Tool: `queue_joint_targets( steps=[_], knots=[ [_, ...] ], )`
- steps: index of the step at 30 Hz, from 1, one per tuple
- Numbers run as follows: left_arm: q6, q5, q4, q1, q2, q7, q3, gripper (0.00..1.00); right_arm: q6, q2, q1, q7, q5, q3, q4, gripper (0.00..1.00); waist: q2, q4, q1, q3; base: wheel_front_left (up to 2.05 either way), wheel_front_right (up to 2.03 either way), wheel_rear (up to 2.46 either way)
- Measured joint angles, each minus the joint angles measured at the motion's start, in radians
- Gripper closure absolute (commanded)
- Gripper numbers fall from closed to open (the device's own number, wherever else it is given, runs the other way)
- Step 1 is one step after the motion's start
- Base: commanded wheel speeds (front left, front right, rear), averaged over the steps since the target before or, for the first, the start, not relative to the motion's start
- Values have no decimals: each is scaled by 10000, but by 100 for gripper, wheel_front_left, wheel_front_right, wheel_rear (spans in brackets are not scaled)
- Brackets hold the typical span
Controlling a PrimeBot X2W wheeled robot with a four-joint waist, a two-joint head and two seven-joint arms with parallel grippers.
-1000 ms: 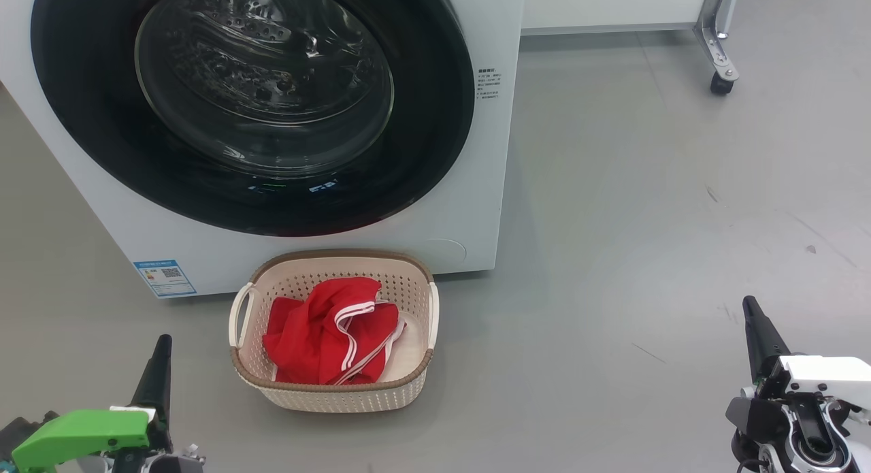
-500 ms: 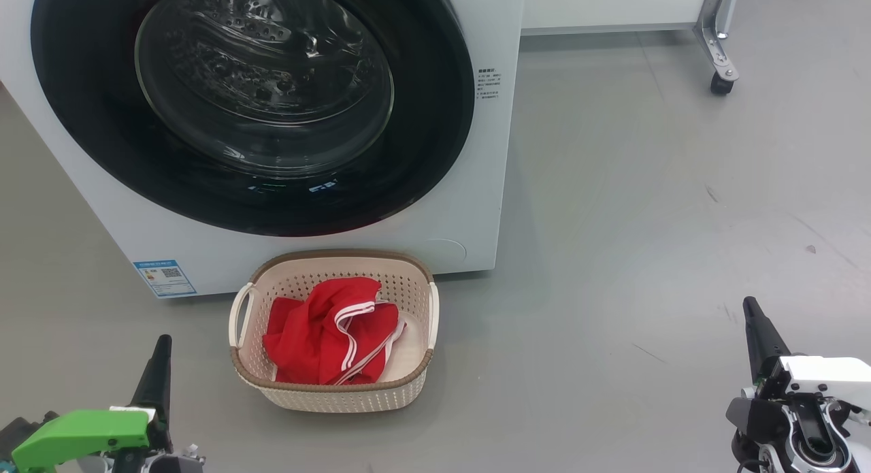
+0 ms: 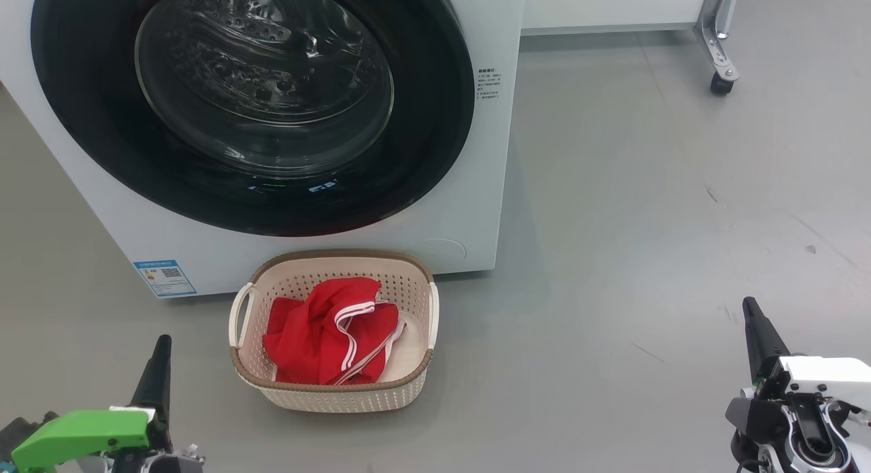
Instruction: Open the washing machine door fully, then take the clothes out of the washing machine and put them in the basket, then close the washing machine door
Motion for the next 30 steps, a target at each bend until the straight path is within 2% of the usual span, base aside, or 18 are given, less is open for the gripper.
queue_joint_targets(
  steps=[30],
  knots=[
    [0, 0, -8, -2, -15, 12, 19, 100, 0, 17, -4, 4, -2, -36, 0, 100, 0, 0, 0, 2, 0, 0, 0]
  ],
)
